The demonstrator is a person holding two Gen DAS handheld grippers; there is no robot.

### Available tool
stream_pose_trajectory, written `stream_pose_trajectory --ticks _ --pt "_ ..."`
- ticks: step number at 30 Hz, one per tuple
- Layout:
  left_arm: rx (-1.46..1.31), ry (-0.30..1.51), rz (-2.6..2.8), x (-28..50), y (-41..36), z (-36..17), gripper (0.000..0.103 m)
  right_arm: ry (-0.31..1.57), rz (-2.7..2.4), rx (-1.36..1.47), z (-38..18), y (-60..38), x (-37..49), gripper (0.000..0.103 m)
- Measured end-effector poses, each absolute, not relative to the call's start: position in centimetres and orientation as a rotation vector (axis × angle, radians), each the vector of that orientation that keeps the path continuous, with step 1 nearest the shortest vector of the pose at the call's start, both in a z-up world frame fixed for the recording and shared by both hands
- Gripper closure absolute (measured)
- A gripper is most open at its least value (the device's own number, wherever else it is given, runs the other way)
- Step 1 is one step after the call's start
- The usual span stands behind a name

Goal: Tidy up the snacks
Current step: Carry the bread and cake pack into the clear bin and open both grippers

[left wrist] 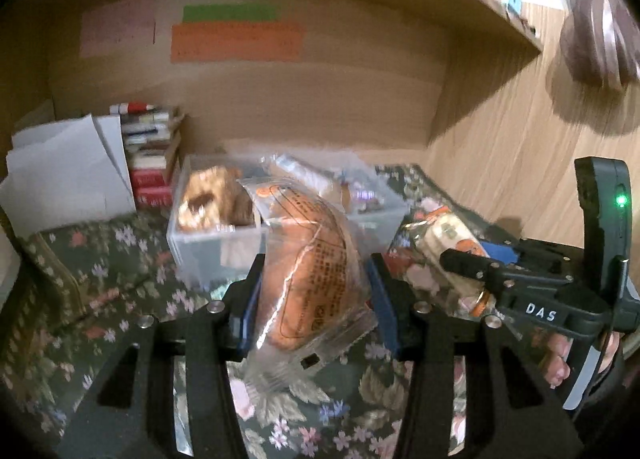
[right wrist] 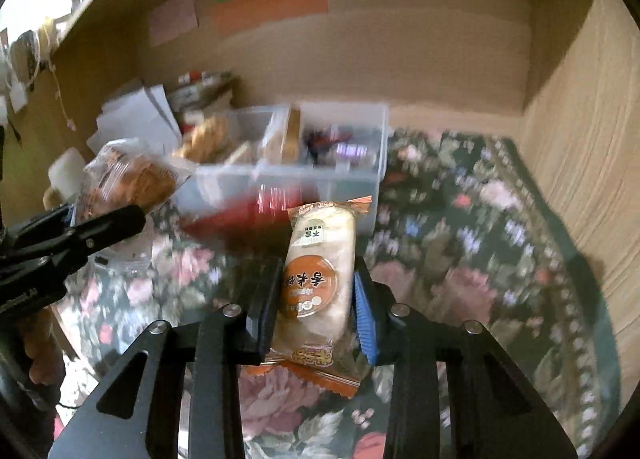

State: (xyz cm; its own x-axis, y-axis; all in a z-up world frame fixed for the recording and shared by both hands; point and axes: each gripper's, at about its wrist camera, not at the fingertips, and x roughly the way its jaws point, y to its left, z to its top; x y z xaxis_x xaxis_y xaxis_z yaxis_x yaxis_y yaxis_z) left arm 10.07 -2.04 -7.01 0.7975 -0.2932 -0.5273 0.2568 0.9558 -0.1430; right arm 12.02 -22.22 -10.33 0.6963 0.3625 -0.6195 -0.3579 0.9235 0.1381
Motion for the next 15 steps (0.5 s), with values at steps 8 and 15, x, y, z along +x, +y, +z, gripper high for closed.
stream_pose_trajectory --ticks 8,15 --pt "-0.057 0.521 -0.248 13.5 -1.7 -4.5 0.054 0.582 0.376 -0.016 -6.3 -21.9 14.6 0.072" --pt "-0.04 0.508 -0.209 17.1 -1.6 -3.7 0.054 0.565 0.386 -0.008 -5.0 -20.9 18.6 0.072"
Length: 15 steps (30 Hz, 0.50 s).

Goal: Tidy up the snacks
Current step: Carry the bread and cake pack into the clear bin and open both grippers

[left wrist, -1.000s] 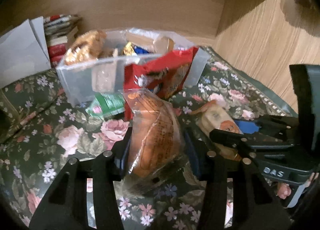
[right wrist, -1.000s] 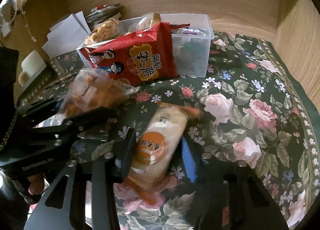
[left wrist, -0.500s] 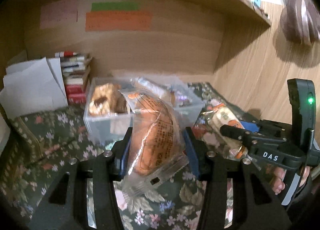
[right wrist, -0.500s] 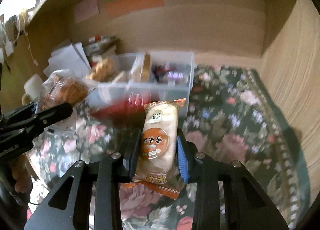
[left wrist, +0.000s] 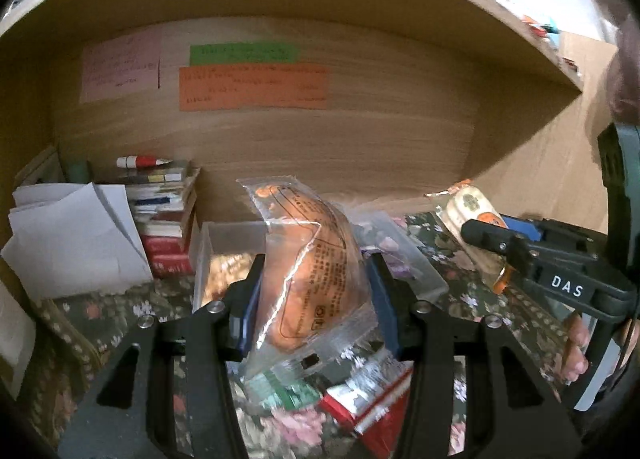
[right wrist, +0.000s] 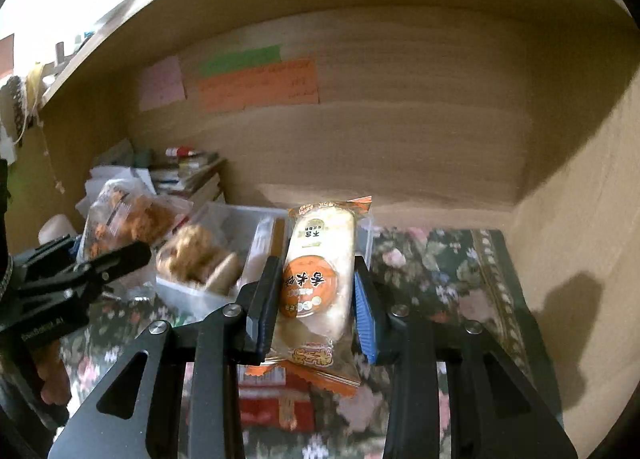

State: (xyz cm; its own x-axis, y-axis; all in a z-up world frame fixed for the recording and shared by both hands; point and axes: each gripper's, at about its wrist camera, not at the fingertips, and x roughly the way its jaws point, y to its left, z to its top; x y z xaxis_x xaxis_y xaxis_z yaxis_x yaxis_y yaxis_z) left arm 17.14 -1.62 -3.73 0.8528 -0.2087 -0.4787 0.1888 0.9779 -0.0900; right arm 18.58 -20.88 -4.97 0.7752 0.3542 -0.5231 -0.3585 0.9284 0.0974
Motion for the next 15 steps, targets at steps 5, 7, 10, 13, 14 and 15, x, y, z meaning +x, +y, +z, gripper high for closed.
stream_pose_trajectory --ticks 5,7,10,13,14,15 --pt "-0.046 0.545 -0.201 20.1 -1.4 -4.7 0.054 0.6 0.389 -0.02 -5.6 -19.6 21.9 0.072" --pt "-0.045 0.564 -0.196 21.2 -1.4 -5.3 0.054 0.634 0.397 -0.02 -6.3 -19.0 23.6 0.072" --pt "-0.045 0.598 -0.193 23.0 -1.5 -6.4 0.054 0.682 0.398 -0.03 -7.5 -18.2 25.5 0.072" --pt "-0.045 0.636 -0.196 24.6 -1.6 -7.6 0.054 0.738 0.403 -0.03 -8.9 -17.8 27.4 0.072" --pt "-0.043 0.646 -0.199 24.9 -1.6 -7.8 0.054 0.755 0.403 -0.029 -9.3 -17.7 27.8 0.072" --pt "-0.042 0.653 -0.198 25.1 -1.7 -8.1 0.054 0.771 0.403 -0.029 -9.7 -17.7 28.2 0.072"
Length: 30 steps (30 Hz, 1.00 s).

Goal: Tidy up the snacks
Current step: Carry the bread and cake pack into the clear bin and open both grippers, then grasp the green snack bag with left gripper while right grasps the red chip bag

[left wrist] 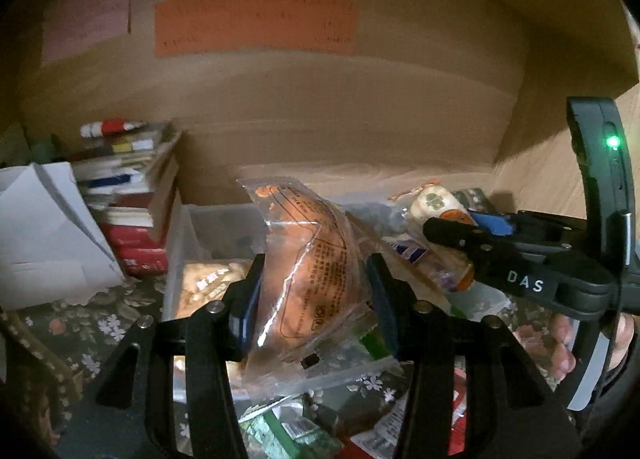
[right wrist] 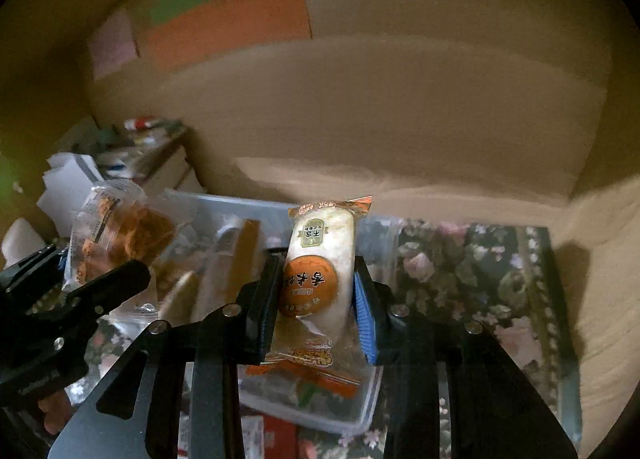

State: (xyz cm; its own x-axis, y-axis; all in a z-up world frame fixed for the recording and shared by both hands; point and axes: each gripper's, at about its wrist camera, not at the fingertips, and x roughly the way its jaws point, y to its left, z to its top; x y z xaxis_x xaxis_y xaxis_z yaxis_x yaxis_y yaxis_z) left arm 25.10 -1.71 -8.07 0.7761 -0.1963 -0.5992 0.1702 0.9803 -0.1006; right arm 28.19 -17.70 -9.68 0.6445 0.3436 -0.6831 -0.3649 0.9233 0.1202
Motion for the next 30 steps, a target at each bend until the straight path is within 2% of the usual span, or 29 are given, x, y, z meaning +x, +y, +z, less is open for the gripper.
stream_pose_trajectory --ticks 9,11,15,23,30 --pt "-0.057 0.667 -0.205 25.1 -1.6 -8.4 0.048 0.793 0.401 -0.048 -9.6 -18.5 27.5 0.067" --pt "-0.059 0.646 -0.207 24.3 -1.4 -7.8 0.046 0.771 0.405 -0.041 -8.8 -19.2 26.5 0.058" --pt "-0.054 0.599 -0.213 22.1 -1.2 -6.1 0.04 0.721 0.417 -0.033 -7.2 -20.1 24.2 0.048" --pt "-0.039 0.556 -0.194 17.5 -0.2 -5.3 0.023 0.659 0.449 -0.031 -6.3 -20.6 19.1 0.022" --pt "-0.042 0.689 -0.16 17.2 0.8 -10.2 0.023 0.678 0.444 -0.04 -8.2 -20.4 16.8 0.018"
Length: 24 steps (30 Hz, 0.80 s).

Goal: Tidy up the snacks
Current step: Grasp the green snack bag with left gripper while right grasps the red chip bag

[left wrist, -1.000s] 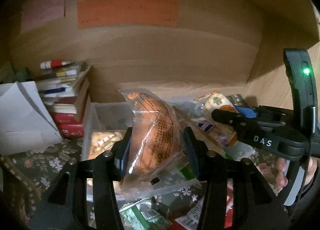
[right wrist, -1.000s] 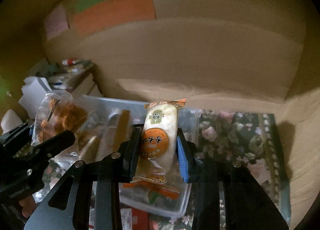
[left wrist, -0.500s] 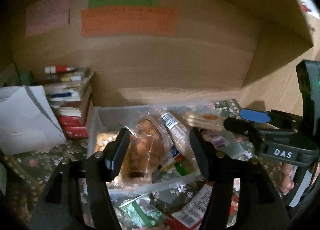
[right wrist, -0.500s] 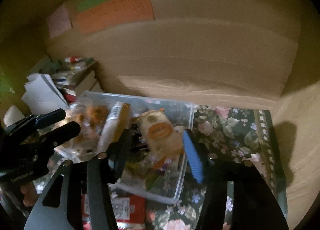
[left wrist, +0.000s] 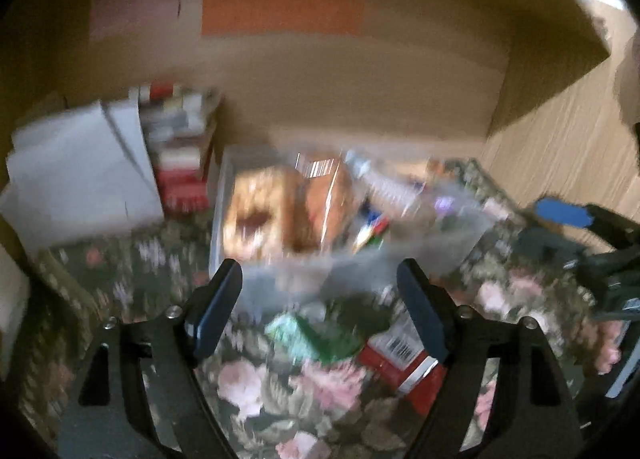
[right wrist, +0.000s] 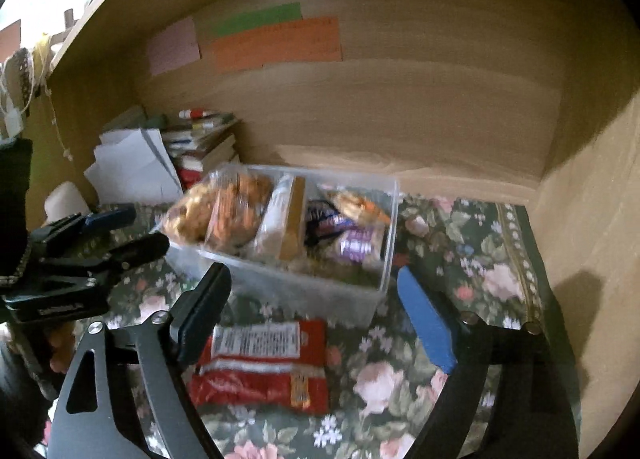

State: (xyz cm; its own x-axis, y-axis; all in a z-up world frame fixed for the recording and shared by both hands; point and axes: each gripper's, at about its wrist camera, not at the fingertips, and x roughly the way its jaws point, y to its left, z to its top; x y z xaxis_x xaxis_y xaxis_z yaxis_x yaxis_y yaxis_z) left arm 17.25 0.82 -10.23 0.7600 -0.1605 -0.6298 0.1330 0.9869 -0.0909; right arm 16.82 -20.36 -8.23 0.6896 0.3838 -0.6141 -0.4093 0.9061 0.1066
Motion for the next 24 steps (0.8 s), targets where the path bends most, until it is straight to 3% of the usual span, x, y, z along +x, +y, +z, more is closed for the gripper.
stream_pose_trajectory --ticks 5,7,10,13,24 --pt "-0.075 0.819 -0.138 19.3 1.4 -14.8 0.025 0.75 0.432 -0.022 -10.8 -20.2 16.8 0.013" --pt "-0.088 0.863 -0.134 20.0 1.5 -15.9 0.033 0.787 0.437 -0.022 -11.8 -20.0 16.9 0.013" --pt "-0.125 0.914 -0.157 20.6 1.7 -17.0 0.054 0.848 0.467 -0.015 -13.3 -19.3 17.1 0.013" --pt "-0.109 0.911 -0.167 20.4 1.6 -17.2 0.065 0.883 0.485 -0.025 -14.2 -18.5 17.3 0.01" --pt "-0.074 0.839 -0.184 15.5 3.0 -16.6 0.07 1.006 0.522 -0.13 -17.5 -14.3 18.5 0.0"
